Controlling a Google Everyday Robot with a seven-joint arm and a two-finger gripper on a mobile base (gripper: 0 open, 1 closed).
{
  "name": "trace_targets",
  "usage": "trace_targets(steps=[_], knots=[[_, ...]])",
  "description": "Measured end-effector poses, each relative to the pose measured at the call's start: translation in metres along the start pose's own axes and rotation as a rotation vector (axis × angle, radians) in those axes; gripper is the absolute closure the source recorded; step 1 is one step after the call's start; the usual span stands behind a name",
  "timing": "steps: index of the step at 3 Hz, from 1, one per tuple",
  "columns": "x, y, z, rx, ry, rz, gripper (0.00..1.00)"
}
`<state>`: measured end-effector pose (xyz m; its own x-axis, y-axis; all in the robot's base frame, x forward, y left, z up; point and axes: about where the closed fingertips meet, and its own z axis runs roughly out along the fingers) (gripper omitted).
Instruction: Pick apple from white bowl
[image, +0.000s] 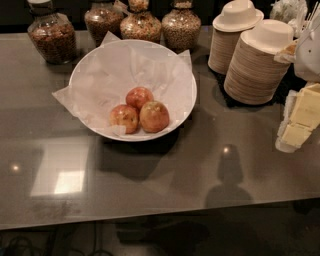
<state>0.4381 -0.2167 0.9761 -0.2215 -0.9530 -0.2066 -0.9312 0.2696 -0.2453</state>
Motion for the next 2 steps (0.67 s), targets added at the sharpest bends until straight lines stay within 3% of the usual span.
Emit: trace_targets(steps=[2], knots=[[-0.0049, 0.0002, 0.0035, 0.001, -0.024, 0.0, 0.0]])
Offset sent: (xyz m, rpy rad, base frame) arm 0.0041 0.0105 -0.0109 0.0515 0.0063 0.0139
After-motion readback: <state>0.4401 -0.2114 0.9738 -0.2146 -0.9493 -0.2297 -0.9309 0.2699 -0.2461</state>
